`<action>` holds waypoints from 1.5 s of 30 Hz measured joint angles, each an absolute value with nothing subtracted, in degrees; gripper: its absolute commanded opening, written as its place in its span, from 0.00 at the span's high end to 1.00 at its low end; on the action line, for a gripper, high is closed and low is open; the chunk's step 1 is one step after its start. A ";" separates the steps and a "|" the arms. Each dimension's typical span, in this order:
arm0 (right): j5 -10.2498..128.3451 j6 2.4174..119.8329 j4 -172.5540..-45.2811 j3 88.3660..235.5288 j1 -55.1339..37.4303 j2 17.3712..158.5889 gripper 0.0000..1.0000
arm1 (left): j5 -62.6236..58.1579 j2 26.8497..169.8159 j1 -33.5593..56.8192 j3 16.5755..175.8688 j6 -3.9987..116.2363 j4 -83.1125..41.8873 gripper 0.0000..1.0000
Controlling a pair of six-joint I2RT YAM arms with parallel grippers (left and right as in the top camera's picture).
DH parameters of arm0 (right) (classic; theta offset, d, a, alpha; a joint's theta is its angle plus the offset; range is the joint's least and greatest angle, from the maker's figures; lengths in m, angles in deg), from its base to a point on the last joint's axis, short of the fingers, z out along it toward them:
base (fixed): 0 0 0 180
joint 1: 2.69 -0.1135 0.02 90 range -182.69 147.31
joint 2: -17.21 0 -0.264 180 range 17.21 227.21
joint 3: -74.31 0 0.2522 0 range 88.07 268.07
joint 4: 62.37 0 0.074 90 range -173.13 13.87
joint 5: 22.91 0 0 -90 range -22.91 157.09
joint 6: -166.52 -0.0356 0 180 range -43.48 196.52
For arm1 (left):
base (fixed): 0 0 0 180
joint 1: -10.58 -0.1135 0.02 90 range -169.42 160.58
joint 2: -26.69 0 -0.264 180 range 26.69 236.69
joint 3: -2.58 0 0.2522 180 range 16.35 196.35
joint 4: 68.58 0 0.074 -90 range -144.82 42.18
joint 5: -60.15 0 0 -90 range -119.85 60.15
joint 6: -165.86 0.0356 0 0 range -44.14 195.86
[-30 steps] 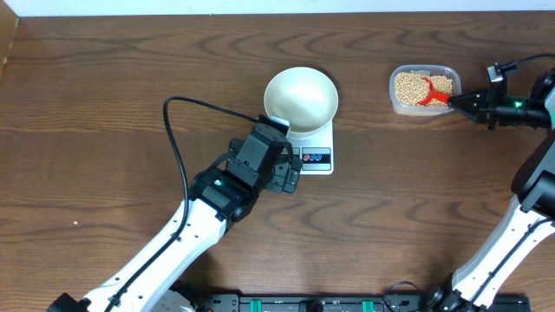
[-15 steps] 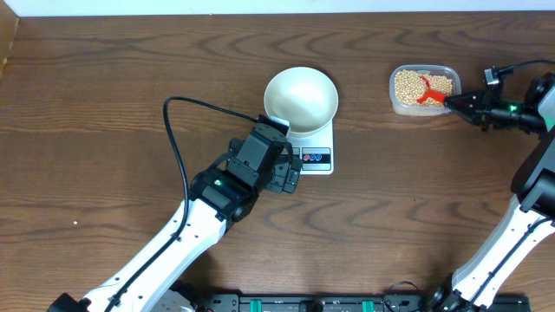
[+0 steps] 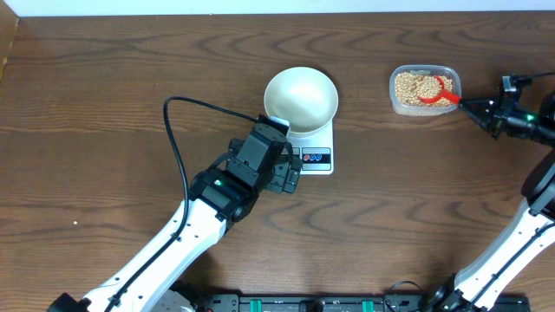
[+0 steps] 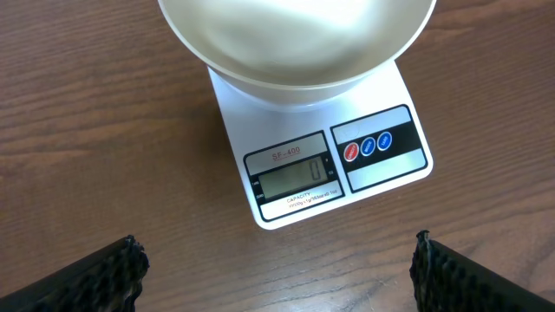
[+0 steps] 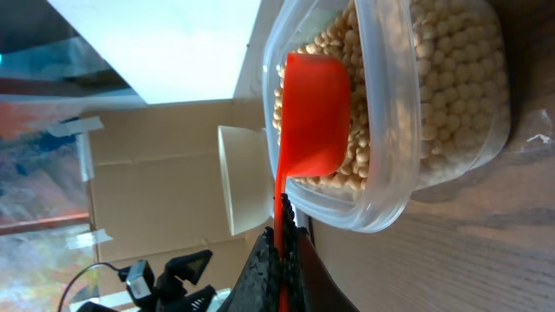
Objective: Scoop item into bowl and weigh 50g on scale
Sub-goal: 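Lift the filled scoop out of the tub with the right gripper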
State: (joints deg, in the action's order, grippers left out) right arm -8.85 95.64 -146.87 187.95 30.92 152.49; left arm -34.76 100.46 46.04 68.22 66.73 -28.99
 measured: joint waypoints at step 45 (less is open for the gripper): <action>-19.54 101.10 -151.68 188.89 22.90 152.49 0.99 | -34.76 100.46 46.04 68.22 66.73 -28.97 0.00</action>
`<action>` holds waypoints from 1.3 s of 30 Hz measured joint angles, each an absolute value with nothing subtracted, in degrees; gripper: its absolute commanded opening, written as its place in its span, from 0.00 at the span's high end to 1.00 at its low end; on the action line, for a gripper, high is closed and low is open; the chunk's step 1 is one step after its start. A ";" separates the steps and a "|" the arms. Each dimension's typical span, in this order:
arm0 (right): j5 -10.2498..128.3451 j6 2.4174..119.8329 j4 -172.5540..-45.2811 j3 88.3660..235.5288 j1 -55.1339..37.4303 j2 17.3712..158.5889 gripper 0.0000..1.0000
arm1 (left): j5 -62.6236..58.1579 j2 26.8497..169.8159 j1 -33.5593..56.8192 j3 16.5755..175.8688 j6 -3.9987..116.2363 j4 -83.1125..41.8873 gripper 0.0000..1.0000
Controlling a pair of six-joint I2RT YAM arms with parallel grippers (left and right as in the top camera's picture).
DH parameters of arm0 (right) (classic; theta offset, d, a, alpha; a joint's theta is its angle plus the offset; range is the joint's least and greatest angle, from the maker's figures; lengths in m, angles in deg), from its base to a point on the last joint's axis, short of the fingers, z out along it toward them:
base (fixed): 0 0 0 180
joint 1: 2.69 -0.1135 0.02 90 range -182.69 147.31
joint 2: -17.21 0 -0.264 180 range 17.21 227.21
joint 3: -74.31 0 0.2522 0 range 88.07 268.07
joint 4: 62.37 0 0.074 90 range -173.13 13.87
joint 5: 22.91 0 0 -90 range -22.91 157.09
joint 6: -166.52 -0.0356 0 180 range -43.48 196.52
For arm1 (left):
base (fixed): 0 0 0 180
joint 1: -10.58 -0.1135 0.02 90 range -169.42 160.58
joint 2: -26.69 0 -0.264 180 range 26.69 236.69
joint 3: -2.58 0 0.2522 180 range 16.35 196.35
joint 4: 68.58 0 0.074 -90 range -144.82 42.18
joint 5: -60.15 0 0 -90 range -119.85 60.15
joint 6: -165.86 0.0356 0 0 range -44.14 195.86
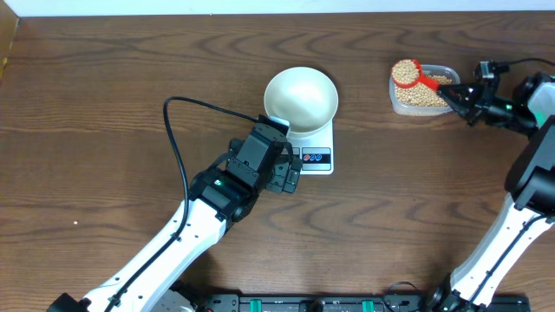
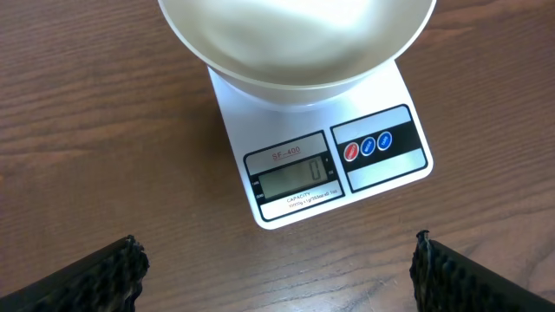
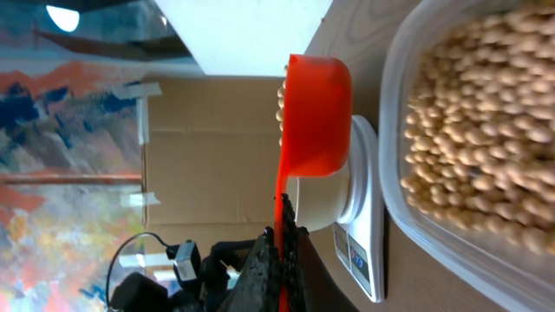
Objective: Scoop item into bowl and weigh 50g on scale
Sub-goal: 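Lift the filled scoop out of the tub with the right gripper, then move the scoop over the bowl and tip soybeans in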
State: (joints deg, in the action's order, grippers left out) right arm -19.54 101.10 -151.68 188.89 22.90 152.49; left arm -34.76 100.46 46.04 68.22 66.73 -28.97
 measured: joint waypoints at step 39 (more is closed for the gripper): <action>-17.79 101.25 -157.93 199.66 0.84 152.49 0.99 | -34.76 100.46 46.04 68.22 66.73 -28.93 0.01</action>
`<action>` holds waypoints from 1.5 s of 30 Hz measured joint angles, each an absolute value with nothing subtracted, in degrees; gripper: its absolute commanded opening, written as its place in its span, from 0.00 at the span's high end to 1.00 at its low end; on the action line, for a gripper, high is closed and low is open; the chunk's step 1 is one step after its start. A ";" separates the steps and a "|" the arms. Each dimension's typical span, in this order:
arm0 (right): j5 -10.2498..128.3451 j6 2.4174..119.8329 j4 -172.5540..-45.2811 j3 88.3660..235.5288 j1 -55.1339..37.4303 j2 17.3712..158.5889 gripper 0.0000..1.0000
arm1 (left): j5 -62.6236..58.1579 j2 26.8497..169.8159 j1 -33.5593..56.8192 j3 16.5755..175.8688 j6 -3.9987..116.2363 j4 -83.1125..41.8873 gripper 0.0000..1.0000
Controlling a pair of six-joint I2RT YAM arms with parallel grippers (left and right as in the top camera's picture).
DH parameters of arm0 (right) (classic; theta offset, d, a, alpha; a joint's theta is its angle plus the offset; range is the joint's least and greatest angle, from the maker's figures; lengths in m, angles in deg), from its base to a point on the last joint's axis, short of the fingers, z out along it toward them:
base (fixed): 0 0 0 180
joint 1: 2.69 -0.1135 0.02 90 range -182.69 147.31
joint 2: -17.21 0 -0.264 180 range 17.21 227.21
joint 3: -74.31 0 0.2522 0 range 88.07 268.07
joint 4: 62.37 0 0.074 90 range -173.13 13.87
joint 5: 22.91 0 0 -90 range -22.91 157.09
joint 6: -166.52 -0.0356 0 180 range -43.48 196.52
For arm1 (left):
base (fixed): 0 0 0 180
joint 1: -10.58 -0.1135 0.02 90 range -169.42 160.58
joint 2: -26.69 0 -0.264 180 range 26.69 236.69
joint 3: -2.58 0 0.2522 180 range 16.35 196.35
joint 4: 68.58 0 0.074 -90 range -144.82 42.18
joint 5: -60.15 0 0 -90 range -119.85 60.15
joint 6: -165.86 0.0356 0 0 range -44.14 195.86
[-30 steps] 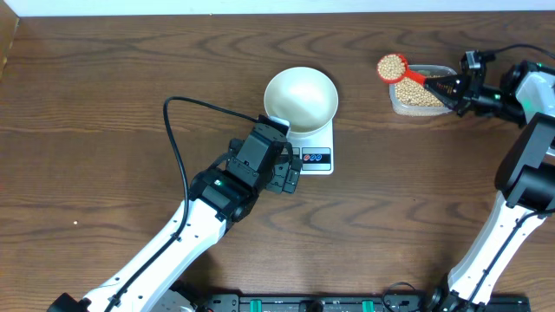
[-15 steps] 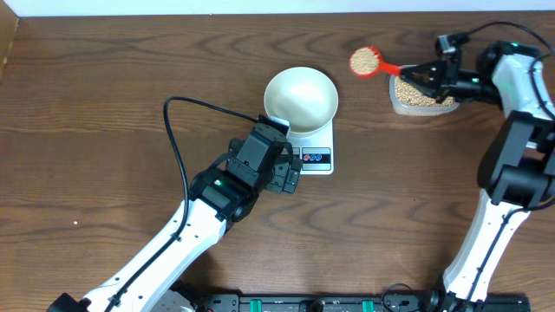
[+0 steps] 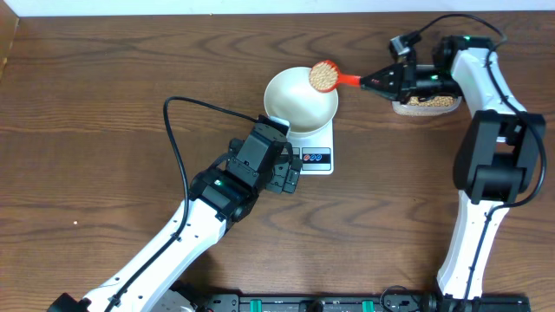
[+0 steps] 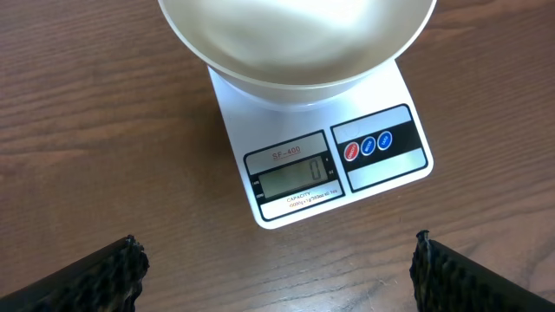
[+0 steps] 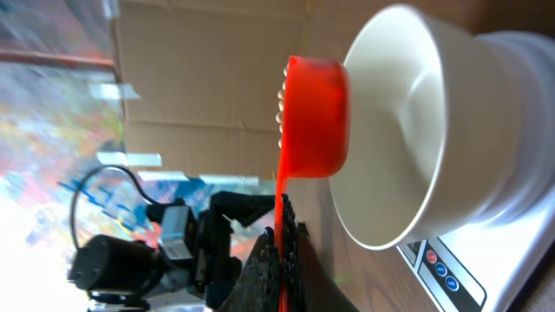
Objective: Scoop item into bowl and weigh 50g on scale
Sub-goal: 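Move the scoop over the bowl and tip soybeans in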
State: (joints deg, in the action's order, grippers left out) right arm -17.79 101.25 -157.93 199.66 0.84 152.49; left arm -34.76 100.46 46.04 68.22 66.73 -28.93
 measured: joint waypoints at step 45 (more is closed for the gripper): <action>55.26 84.62 -155.70 227.00 -26.04 152.18 0.99 | -34.76 100.46 46.04 68.22 66.73 -28.89 0.01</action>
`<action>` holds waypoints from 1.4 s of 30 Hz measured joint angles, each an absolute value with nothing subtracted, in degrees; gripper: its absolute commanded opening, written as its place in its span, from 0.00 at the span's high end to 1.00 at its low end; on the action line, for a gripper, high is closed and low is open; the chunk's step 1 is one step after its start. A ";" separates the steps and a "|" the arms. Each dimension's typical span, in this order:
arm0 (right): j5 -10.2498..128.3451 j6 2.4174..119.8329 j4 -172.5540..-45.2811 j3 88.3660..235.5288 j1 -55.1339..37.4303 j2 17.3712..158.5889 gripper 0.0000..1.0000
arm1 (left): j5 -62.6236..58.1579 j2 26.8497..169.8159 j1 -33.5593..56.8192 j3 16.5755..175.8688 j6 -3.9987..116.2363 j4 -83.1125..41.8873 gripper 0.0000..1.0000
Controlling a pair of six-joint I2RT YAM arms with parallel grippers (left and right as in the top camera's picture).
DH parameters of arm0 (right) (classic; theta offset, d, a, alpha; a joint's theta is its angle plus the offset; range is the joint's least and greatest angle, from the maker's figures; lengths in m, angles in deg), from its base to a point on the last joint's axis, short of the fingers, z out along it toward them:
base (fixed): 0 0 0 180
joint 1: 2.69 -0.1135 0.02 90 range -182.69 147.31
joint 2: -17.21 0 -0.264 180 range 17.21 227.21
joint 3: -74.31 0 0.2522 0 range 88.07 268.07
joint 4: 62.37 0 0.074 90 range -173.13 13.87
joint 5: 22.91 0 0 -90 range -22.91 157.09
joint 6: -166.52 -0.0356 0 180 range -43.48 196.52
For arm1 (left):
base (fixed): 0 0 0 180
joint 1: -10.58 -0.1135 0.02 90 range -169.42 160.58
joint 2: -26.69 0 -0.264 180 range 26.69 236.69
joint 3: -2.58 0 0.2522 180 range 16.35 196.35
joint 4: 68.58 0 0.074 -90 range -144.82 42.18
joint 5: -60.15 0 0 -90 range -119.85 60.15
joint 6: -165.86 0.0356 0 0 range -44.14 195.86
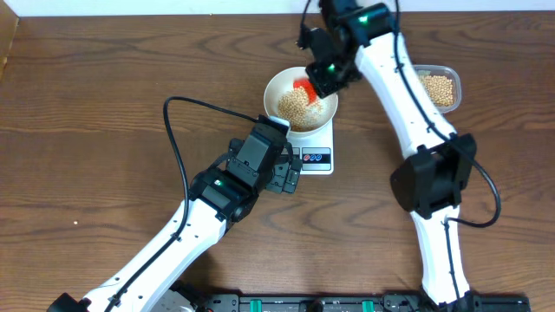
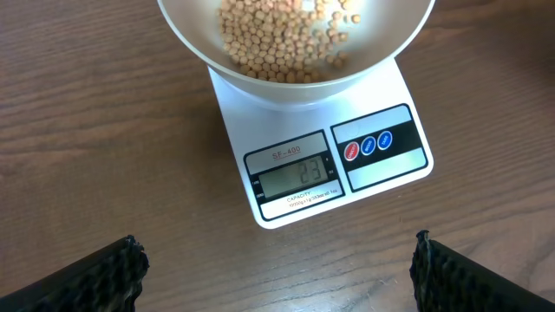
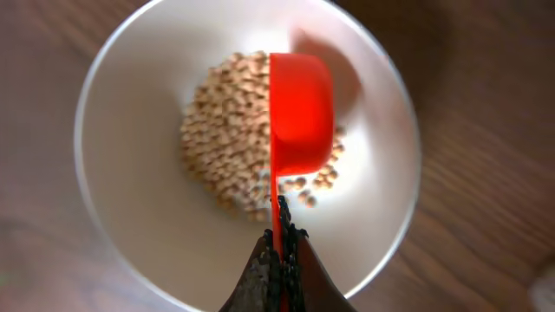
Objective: Scoop item into bowl and weigh 50g on scale
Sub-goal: 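Move the scoop over the bowl and tip soybeans in, then withdraw the empty scoop with the right gripper to the upper right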
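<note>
A white bowl (image 1: 279, 85) stands on the white scale (image 1: 316, 159) at the table's middle back. A heap of pale beans (image 1: 295, 105) lies in the bowl (image 3: 130, 208). The scale's display (image 2: 293, 177) reads 23. My right gripper (image 3: 279, 232) is shut on the handle of a red scoop (image 3: 301, 113), turned on its side over the beans (image 3: 227, 156). The scoop (image 1: 303, 85) shows as a red patch under the right arm. My left gripper (image 2: 277, 264) hangs open just in front of the scale (image 2: 260, 113), with nothing between its fingers.
A clear plastic tub of beans (image 1: 439, 88) sits at the back right, partly hidden by the right arm. A black cable (image 1: 173, 147) loops over the table left of the left arm.
The right gripper has moved the scoop from over the bowl's right rim to over its middle and turned it over. Beans now lie in the bowl. The display went from 0 to 23.
The right gripper held the scoop down in the tub's beans. Then it held the scoop heaped with beans above the tub, then at the bowl's rim. Now the beans are in the bowl and the scale reads 23. The left arm stayed still.
</note>
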State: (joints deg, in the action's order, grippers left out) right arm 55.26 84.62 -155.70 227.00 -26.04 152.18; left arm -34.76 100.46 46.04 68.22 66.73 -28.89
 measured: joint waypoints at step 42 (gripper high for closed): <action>72.11 78.87 -152.93 227.20 -32.71 144.51 0.99 | -34.76 100.46 46.04 68.22 66.73 -28.89 0.01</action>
